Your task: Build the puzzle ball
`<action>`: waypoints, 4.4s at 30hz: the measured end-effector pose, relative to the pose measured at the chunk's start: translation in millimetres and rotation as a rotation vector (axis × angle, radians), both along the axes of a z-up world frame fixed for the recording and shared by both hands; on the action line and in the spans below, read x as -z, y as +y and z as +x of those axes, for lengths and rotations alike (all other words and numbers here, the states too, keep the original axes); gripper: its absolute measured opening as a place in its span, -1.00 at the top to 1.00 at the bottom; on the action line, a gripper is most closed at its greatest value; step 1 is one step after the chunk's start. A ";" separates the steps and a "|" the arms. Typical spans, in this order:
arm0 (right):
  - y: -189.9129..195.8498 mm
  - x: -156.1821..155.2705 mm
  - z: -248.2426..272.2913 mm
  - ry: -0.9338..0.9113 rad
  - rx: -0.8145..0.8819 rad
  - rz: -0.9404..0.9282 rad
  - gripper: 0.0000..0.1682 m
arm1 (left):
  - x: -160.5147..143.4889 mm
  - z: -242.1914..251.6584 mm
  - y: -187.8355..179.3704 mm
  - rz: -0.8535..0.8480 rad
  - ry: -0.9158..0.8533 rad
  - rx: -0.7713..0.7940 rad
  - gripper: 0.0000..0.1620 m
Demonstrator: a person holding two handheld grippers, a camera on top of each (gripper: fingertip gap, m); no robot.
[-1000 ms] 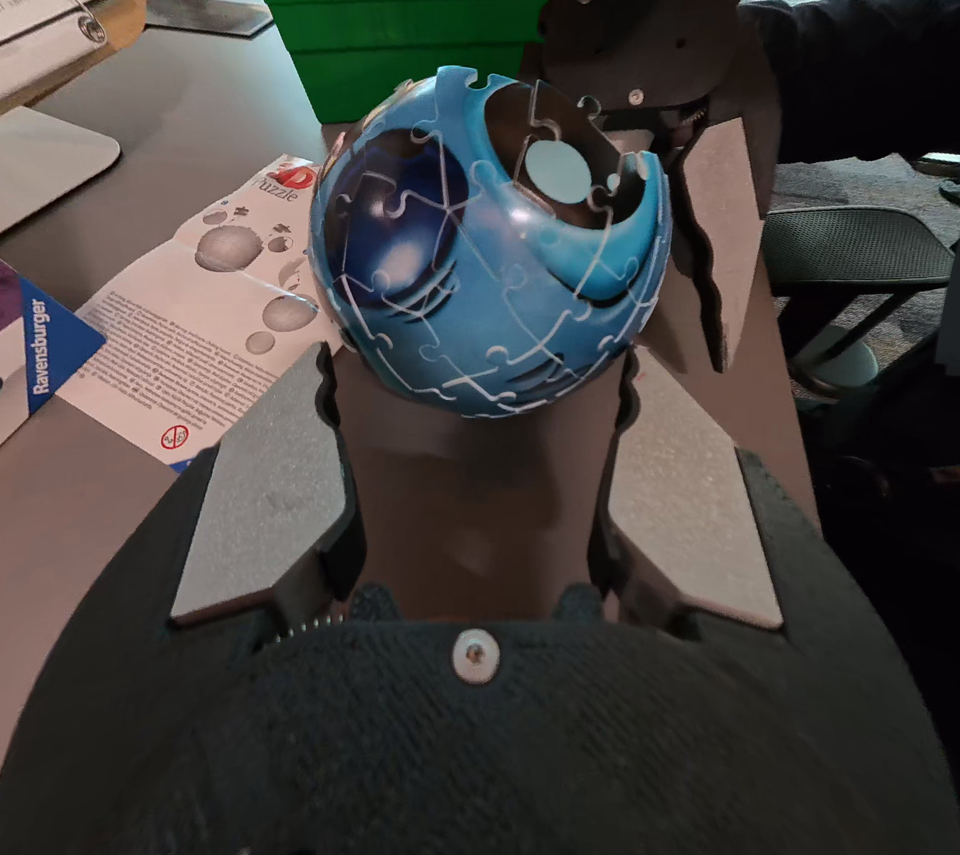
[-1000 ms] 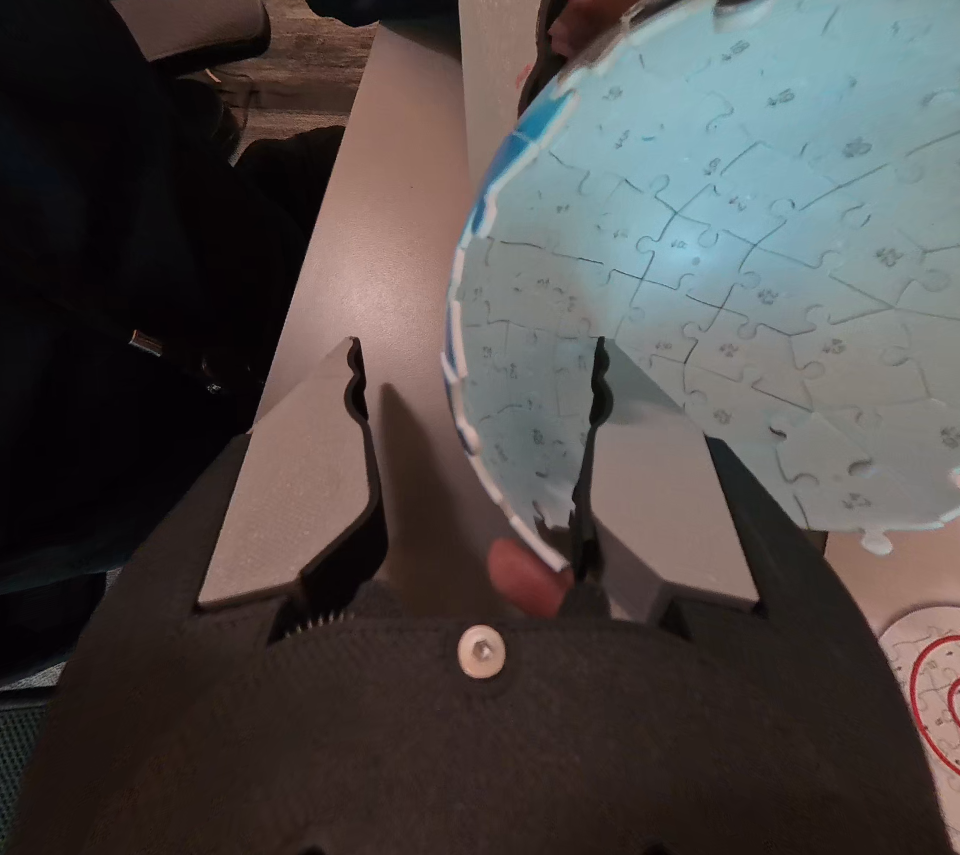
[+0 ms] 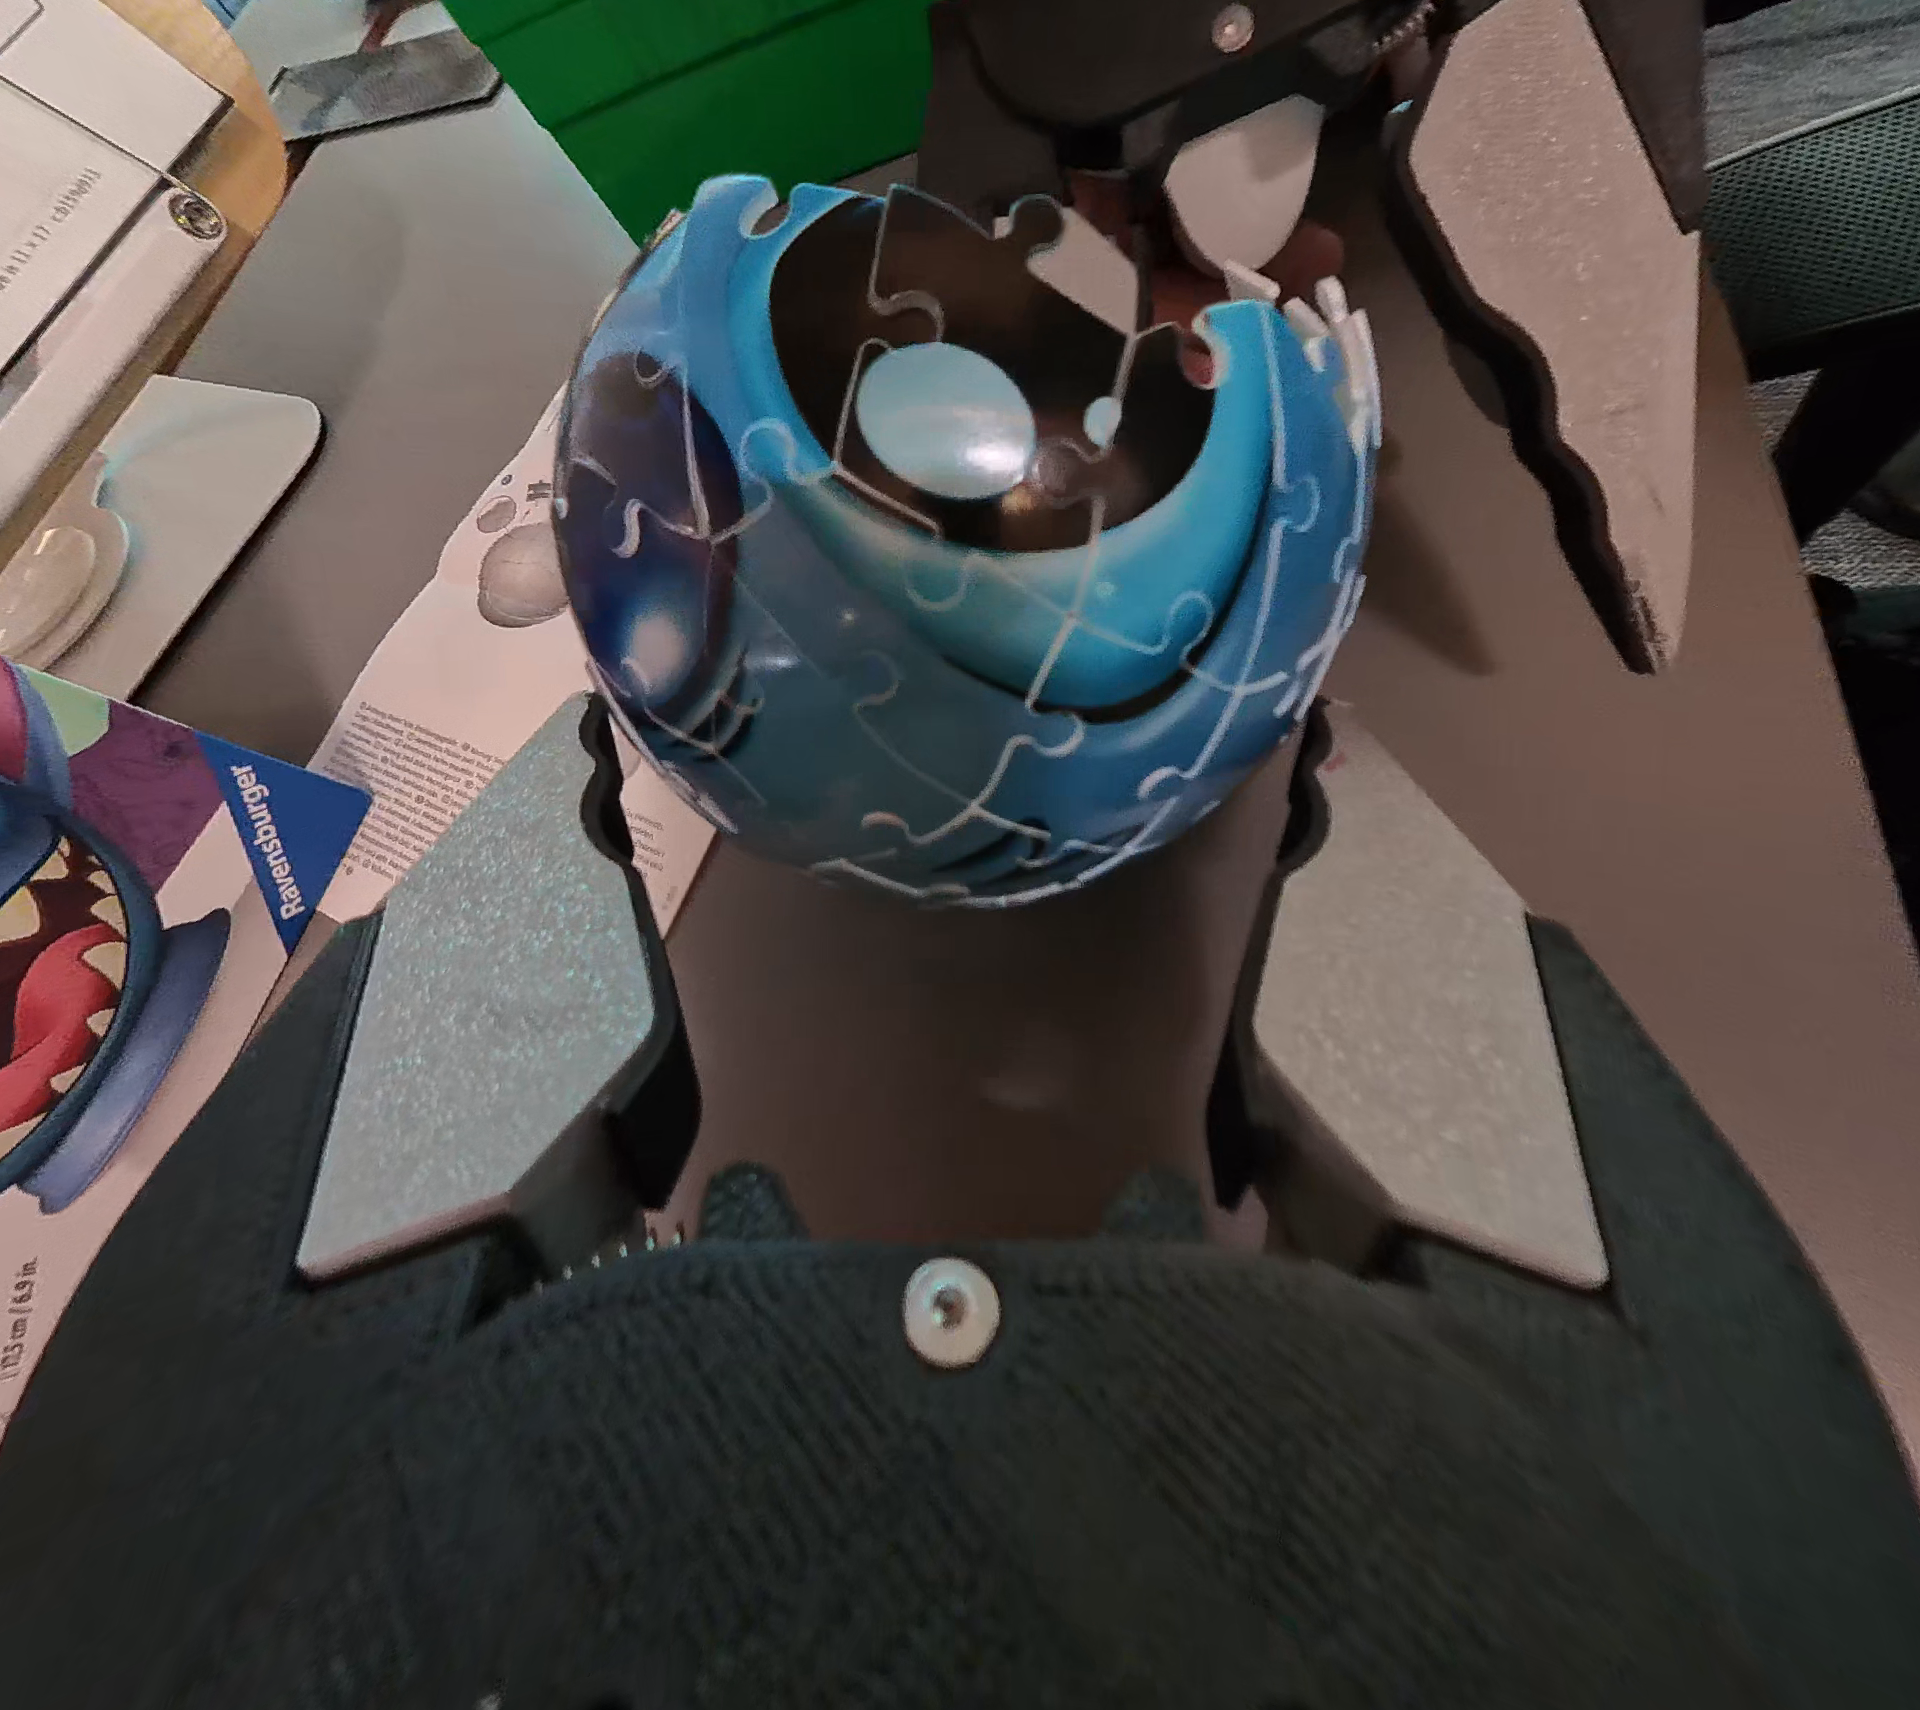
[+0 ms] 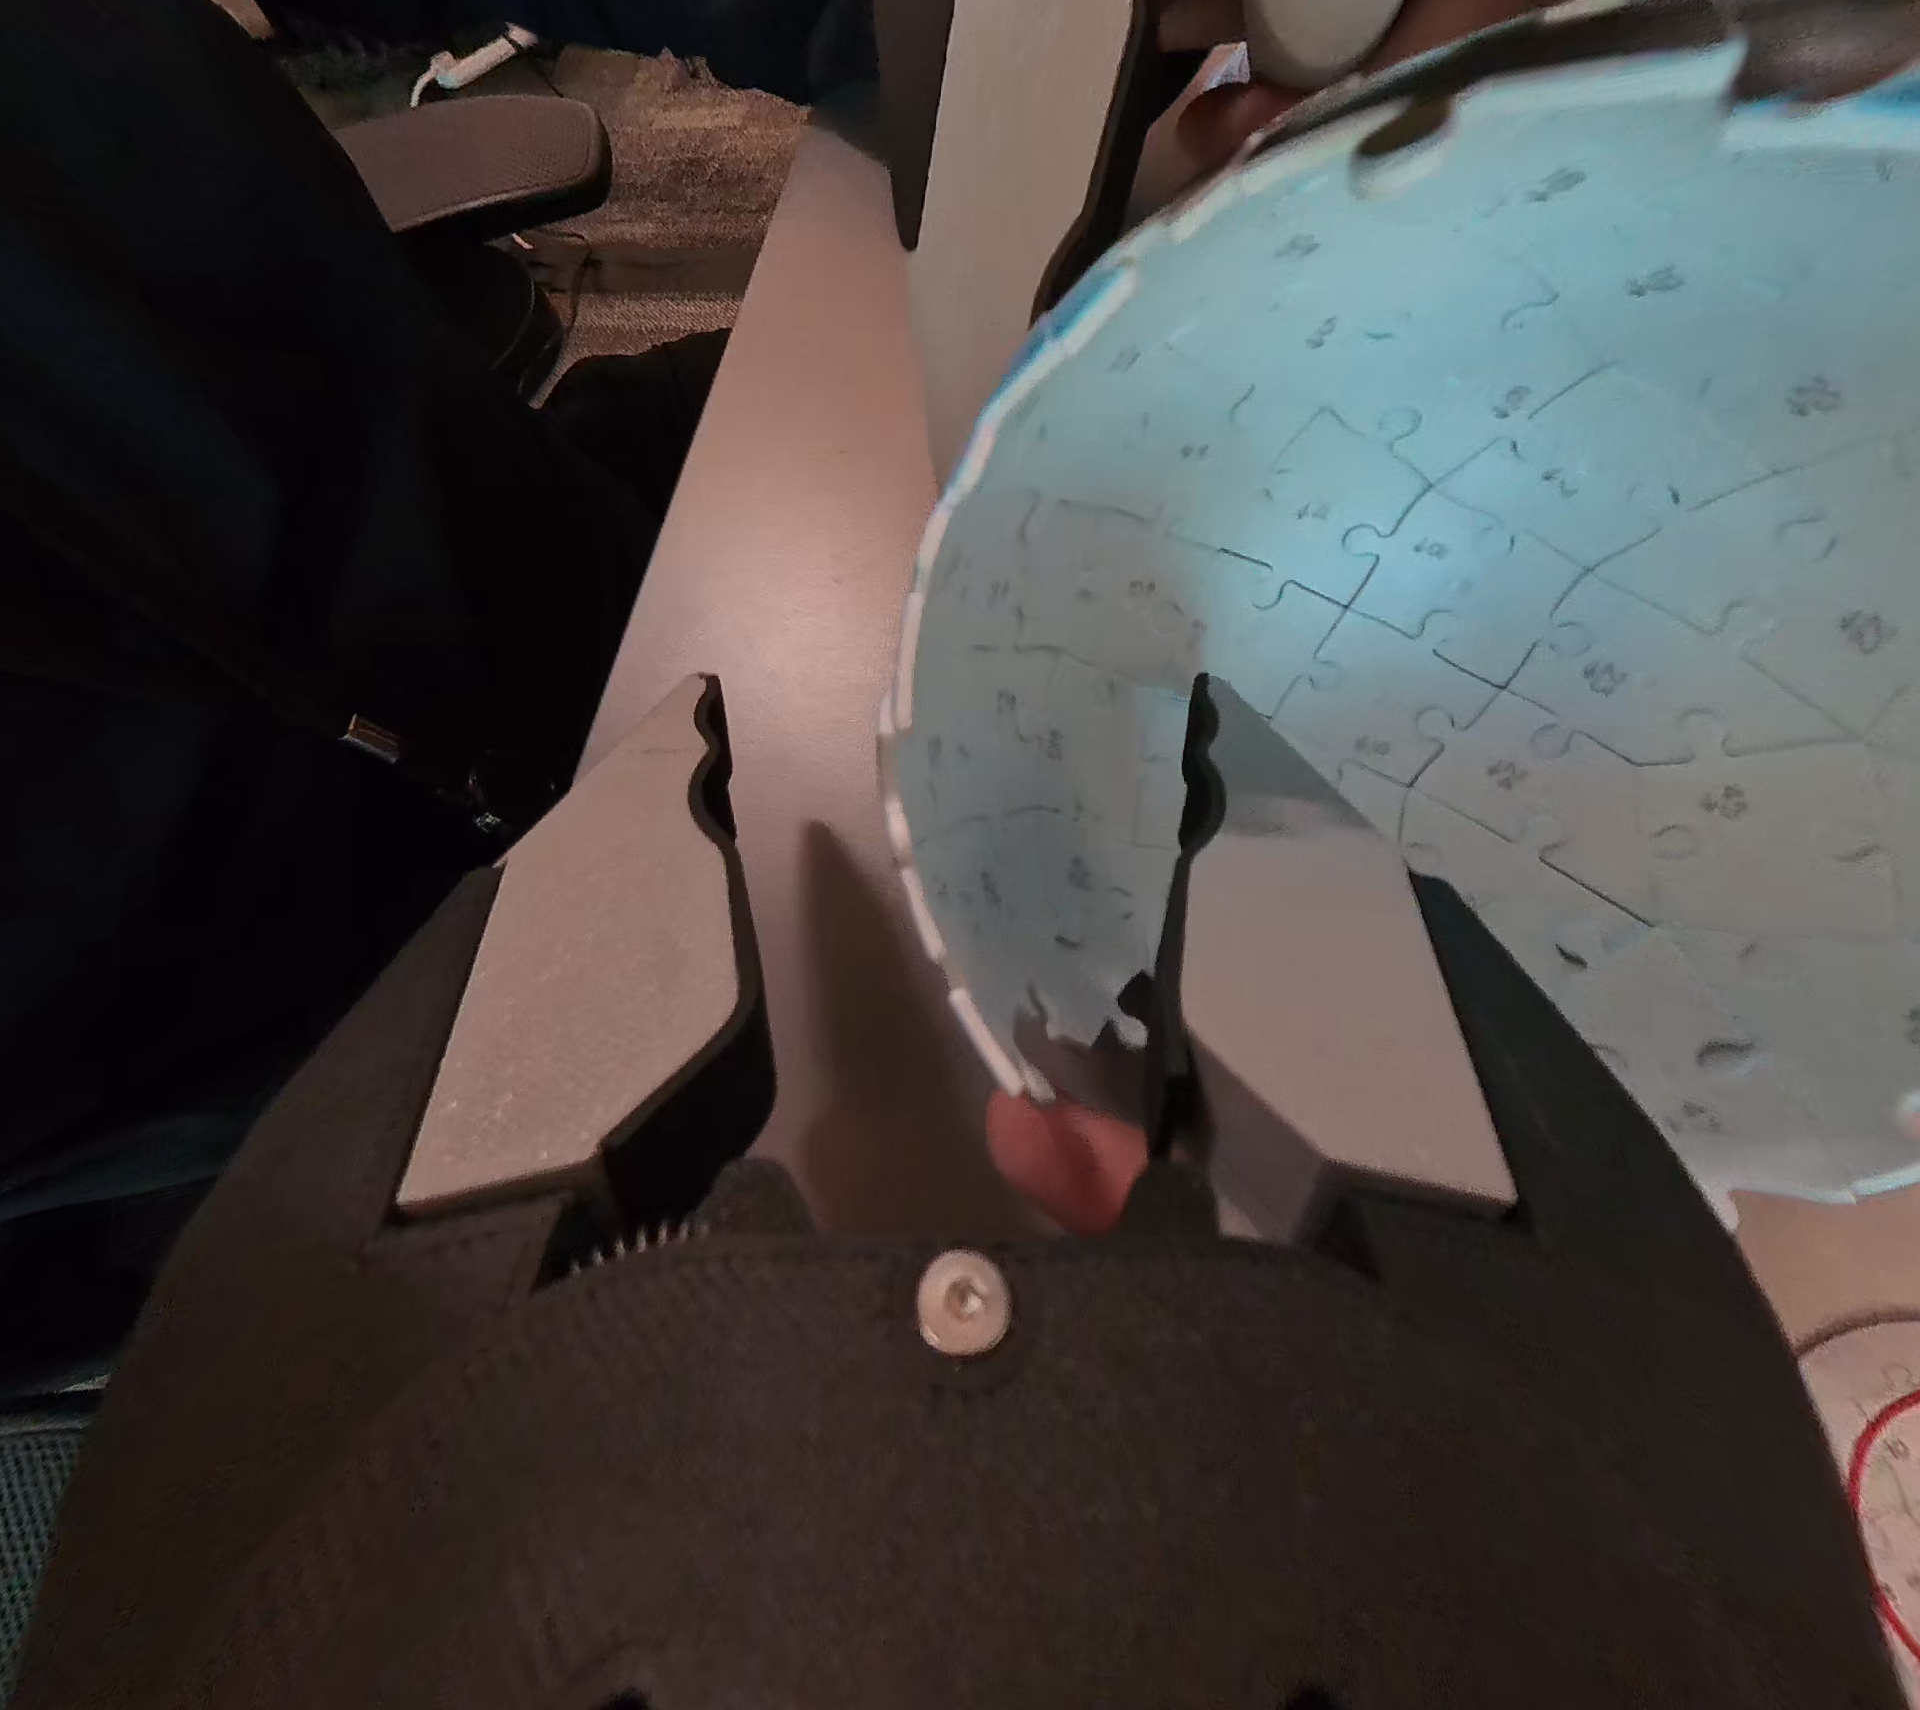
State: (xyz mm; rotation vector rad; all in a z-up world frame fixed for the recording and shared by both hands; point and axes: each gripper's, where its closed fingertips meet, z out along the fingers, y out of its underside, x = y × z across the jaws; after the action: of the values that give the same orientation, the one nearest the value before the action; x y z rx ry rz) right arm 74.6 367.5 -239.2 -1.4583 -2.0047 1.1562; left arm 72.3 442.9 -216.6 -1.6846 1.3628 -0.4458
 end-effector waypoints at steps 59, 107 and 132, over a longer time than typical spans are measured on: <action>54.1 21.3 20.4 -0.091 0.230 0.166 -0.23 | 1.4 7.3 19.0 0.013 0.000 -0.110 -0.67; 62.3 13.4 33.3 -0.057 0.288 0.171 -0.17 | 8.7 33.6 42.3 -0.031 0.156 0.177 -0.70; 74.4 23.5 54.5 -0.283 0.272 0.291 -0.17 | 9.1 37.6 46.1 -0.070 0.231 0.246 -0.69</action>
State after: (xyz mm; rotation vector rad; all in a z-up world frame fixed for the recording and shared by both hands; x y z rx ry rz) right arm 129.2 441.9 -262.7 -1.7426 -1.9684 0.5456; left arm 109.9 489.0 -225.8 -1.6709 1.7527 -0.4531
